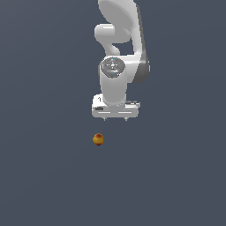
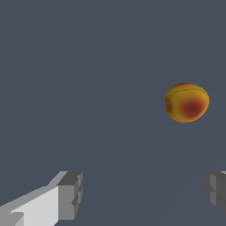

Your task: Pick up the object and move it to a goal position.

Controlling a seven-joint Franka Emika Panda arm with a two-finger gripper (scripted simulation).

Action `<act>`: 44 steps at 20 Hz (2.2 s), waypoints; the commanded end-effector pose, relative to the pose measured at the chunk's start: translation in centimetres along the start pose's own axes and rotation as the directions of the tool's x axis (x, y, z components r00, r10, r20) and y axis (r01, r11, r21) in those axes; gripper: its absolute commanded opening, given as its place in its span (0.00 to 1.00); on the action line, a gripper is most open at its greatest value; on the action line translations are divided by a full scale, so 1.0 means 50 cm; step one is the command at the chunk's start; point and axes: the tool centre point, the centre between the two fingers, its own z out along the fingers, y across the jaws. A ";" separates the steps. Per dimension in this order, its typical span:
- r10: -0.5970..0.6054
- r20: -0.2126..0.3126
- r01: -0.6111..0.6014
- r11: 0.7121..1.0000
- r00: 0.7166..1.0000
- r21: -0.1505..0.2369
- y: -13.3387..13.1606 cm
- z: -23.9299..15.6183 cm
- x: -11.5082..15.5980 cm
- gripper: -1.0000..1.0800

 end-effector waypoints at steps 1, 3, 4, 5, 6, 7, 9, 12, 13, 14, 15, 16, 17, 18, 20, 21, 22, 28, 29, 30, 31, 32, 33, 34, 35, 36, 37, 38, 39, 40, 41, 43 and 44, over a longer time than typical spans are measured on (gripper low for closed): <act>0.000 0.000 0.000 1.000 1.000 0.000 0.000 0.000 0.000 0.96; -0.001 -0.002 0.001 1.000 1.000 -0.002 0.001 -0.003 0.001 0.96; -0.003 -0.004 0.003 1.000 1.000 -0.005 0.003 -0.007 0.002 0.96; -0.005 -0.008 0.005 1.000 1.000 -0.009 0.005 -0.012 0.004 0.96; -0.008 -0.012 0.008 1.000 1.000 -0.015 0.008 -0.018 0.006 0.96; -0.011 -0.016 0.010 1.000 1.000 -0.021 0.010 -0.026 0.008 0.96; -0.014 -0.022 0.014 0.999 1.000 -0.029 0.014 -0.036 0.010 0.96; -0.015 -0.024 0.014 0.999 1.000 -0.032 0.014 -0.041 0.010 0.96; -0.015 -0.024 0.014 0.999 1.000 -0.031 0.014 -0.040 0.010 0.96; -0.015 -0.023 0.015 0.999 1.000 -0.030 0.015 -0.038 0.011 0.96; -0.017 -0.024 0.016 0.999 1.000 -0.030 0.017 -0.036 0.012 0.96; -0.019 -0.025 0.018 0.999 1.000 -0.031 0.019 -0.034 0.014 0.96; -0.022 -0.026 0.022 0.999 0.999 -0.031 0.023 -0.032 0.017 0.96; -0.026 -0.028 0.025 0.999 0.999 -0.031 0.028 -0.029 0.021 0.96; -0.036 -0.031 0.035 0.999 0.999 -0.032 0.039 -0.020 0.029 0.96; -0.041 -0.033 0.040 0.999 0.999 -0.033 0.046 -0.014 0.034 0.96; -0.048 -0.035 0.046 0.998 0.998 -0.033 0.054 -0.008 0.039 0.96; -0.100 -0.054 0.098 0.994 0.994 -0.041 0.121 0.044 0.079 0.96; -0.110 -0.057 0.107 0.993 0.992 -0.042 0.133 0.054 0.085 0.96; -0.119 -0.060 0.116 0.992 0.991 -0.044 0.144 0.063 0.091 0.96; -0.127 -0.062 0.124 0.991 0.990 -0.046 0.155 0.071 0.096 0.96; -0.134 -0.064 0.131 0.990 0.989 -0.048 0.165 0.079 0.101 0.96; -0.141 -0.067 0.138 0.989 0.988 -0.049 0.174 0.086 0.105 0.96; -0.147 -0.068 0.144 0.988 0.987 -0.050 0.182 0.093 0.108 0.96; -0.152 -0.070 0.149 0.988 0.986 -0.052 0.189 0.099 0.111 0.96; -0.157 -0.071 0.153 0.987 0.985 -0.053 0.195 0.104 0.113 0.96; -0.161 -0.072 0.157 0.986 0.984 -0.054 0.200 0.108 0.115 0.96; -0.164 -0.073 0.160 0.986 0.984 -0.055 0.205 0.111 0.117 0.96; -0.166 -0.074 0.162 0.985 0.983 -0.055 0.208 0.114 0.118 0.96; -0.168 -0.075 0.164 0.985 0.983 -0.056 0.210 0.116 0.119 0.96; -0.169 -0.075 0.165 0.985 0.983 -0.056 0.212 0.117 0.120 0.96; -0.166 -0.073 0.162 0.985 0.983 -0.056 0.211 0.116 0.118 0.96; -0.166 -0.073 0.162 0.985 0.983 -0.056 0.211 0.117 0.118 0.96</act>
